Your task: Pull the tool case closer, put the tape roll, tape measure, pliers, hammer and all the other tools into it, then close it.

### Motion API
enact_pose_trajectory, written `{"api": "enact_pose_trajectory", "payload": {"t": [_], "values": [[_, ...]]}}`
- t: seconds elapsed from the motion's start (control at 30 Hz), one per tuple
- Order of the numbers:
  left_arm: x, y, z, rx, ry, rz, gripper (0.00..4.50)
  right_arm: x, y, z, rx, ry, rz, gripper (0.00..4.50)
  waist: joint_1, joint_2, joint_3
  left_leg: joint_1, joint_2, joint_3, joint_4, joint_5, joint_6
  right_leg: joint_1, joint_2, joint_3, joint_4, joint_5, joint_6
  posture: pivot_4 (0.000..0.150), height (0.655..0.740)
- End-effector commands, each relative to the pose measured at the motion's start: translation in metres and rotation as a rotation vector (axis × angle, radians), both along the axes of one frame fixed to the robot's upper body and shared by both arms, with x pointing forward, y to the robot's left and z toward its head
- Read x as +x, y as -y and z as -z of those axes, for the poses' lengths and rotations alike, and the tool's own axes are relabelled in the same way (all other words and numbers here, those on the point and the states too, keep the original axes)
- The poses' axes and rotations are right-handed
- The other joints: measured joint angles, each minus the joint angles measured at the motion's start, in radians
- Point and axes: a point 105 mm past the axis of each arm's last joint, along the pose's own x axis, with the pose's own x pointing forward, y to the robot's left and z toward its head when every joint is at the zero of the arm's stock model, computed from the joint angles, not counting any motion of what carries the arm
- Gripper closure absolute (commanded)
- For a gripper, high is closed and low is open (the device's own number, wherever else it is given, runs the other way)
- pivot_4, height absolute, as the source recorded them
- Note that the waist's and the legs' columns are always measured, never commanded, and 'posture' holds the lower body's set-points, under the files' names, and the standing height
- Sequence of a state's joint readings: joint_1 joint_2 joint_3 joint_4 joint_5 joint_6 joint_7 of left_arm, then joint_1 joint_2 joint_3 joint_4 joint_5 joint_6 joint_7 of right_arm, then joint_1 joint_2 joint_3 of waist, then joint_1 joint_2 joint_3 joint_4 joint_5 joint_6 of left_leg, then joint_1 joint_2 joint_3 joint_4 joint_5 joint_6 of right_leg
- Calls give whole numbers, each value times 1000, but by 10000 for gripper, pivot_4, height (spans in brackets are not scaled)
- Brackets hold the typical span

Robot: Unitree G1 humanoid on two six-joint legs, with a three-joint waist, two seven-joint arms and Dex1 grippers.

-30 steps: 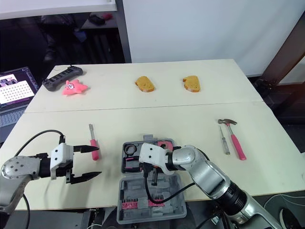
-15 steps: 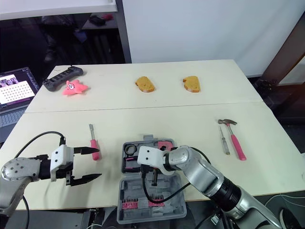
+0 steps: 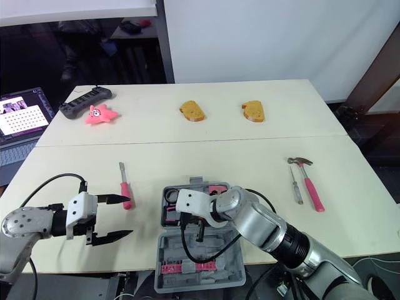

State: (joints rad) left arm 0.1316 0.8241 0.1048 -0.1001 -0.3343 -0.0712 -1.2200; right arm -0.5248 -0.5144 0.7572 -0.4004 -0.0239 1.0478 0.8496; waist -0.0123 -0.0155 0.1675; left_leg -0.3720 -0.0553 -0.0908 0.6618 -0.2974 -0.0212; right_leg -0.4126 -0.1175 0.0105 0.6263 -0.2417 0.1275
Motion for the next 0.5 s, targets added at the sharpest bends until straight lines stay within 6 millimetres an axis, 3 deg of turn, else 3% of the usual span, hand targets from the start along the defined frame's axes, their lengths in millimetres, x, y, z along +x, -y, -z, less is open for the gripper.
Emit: {"api": "enact_pose_trajectory", "payload": {"t": [0.03,0.23,0.37,0.5], "values": [[-2,2,-3,18,16,28,0,-10,23,37,-145,-132,82,44726,0,0,0,0,0,0,0,0,0,0,0,0,0,0,0,1500,7400],[-3,7,1,25,6,47,0,-7,22,37,-155,-128,88,44726,0,0,0,0,0,-1,0,0,0,0,0,-1,-1,0,0,1500,7400],[-2,12,4,24,-1,56,0,2,13,9,-14,-80,81,44726,2,1,0,-1,0,-1,0,0,0,0,0,-1,-1,0,0,1500,7400],[-1,16,7,25,-14,73,0,6,1,-32,184,12,12,44726,1,1,3,-3,0,-1,0,0,0,0,0,-1,-3,0,1,1500,7400]]}}
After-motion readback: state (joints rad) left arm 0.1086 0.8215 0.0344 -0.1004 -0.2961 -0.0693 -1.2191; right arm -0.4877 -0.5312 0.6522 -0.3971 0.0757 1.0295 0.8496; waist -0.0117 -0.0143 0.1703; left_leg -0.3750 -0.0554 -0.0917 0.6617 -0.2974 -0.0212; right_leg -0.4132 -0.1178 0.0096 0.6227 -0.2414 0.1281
